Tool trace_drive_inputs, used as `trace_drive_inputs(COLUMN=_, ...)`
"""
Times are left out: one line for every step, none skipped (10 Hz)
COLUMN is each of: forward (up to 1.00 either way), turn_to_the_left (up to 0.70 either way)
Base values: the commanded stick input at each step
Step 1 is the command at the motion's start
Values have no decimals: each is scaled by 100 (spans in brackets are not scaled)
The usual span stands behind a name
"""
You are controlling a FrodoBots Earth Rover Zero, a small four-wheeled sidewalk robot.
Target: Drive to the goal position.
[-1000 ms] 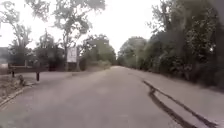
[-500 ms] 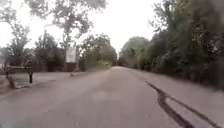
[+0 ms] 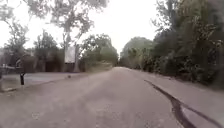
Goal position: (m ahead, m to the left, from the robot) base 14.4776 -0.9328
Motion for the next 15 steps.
trace_drive_inputs(forward=85, turn_to_the_left=0)
trace_drive_inputs(forward=85, turn_to_the_left=0)
trace_drive_inputs(forward=85, turn_to_the_left=0)
trace_drive_inputs(forward=85, turn_to_the_left=0)
trace_drive_inputs(forward=85, turn_to_the_left=0)
trace_drive_inputs(forward=85, turn_to_the_left=0)
trace_drive_inputs(forward=85, turn_to_the_left=0)
trace_drive_inputs(forward=85, turn_to_the_left=-13)
trace_drive_inputs(forward=85, turn_to_the_left=-33)
trace_drive_inputs(forward=85, turn_to_the_left=-29)
trace_drive_inputs(forward=85, turn_to_the_left=-17)
trace_drive_inputs(forward=85, turn_to_the_left=0)
trace_drive_inputs(forward=85, turn_to_the_left=0)
trace_drive_inputs(forward=85, turn_to_the_left=0)
trace_drive_inputs(forward=85, turn_to_the_left=0)
